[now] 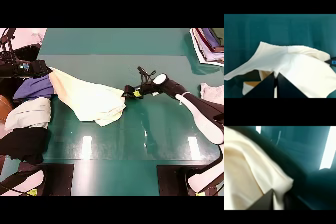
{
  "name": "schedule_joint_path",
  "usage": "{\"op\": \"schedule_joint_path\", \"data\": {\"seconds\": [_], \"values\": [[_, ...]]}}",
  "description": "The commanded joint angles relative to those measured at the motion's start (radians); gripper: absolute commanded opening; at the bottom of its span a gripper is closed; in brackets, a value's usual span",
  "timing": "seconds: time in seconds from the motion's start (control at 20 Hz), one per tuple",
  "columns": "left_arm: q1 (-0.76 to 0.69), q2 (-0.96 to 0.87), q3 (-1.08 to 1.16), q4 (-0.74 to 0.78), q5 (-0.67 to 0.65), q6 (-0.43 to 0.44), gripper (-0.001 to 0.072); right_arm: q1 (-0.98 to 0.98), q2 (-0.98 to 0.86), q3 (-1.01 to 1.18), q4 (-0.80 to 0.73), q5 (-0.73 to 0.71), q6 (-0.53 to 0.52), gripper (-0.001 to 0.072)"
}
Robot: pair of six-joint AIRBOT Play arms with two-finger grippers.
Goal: Fold the shirts.
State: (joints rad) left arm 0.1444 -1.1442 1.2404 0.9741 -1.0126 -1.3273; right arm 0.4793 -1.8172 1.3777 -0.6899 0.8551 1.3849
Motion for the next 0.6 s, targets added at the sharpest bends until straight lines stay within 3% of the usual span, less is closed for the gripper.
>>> {"op": "schedule_joint_path", "data": {"seconds": [0.0,0.2,0.55], "values": [[0.001,0.006,0.003,-0.002,0.002,0.0,0.0024,0.004,-0.041,0.12,0.003,-0.014,0.001,0.0015],[0.001,0.079,0.108,0.0,0.002,0.0,0.0024,-0.051,0.142,0.206,-0.164,0.019,0.002,0.0013],[0.001,0.287,0.478,-0.013,-0.056,0.0,0.0024,-0.159,0.566,0.483,-0.402,0.385,0.003,0.0013]]}}
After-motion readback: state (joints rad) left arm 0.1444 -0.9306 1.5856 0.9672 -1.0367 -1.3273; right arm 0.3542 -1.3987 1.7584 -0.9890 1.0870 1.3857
